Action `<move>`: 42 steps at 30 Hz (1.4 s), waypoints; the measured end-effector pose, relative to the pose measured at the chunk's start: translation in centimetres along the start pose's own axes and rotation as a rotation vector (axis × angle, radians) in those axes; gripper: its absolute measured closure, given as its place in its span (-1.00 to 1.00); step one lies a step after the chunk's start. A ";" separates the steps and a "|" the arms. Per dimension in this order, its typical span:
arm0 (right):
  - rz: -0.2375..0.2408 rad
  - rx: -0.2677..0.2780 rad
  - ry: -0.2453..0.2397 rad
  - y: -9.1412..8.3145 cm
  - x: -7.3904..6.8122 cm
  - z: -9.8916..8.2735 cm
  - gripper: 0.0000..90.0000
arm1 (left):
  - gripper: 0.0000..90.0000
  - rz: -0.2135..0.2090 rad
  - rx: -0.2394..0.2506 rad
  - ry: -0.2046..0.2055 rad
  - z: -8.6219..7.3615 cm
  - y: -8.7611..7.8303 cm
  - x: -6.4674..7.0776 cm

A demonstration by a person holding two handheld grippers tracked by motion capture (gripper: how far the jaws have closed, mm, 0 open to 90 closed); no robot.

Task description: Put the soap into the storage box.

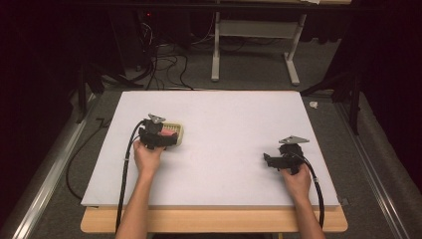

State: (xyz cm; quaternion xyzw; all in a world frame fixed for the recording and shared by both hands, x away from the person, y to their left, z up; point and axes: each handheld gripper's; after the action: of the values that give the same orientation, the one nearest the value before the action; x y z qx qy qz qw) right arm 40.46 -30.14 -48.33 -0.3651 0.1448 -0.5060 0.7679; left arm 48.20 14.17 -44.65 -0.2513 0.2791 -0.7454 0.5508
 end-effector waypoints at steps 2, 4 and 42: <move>0.000 0.001 -0.002 0.0 0.0 0.0 -0.66 | -0.70 0.010 -0.005 0.011 -0.1 0.1 0.1; 0.000 0.000 -0.004 0.0 0.0 0.0 -0.66 | -0.70 0.016 -0.006 0.015 -0.1 0.2 0.2; 0.001 0.000 -0.002 0.0 0.0 0.0 -0.66 | -0.82 -0.078 0.052 0.000 0.2 -2.4 -0.1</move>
State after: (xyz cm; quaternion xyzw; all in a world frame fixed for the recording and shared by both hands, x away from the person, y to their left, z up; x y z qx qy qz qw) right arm 40.46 -30.15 -48.33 -0.3657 0.1443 -0.5054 0.7681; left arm 46.71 14.77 -42.88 -0.2477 0.2499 -0.7731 0.5277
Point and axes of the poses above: each handheld gripper's, and its own axes: y roughly forward along the jaws, z roughly out of its top, x roughly to its right, and after that the axes turned 10 degrees about -y, right-handed
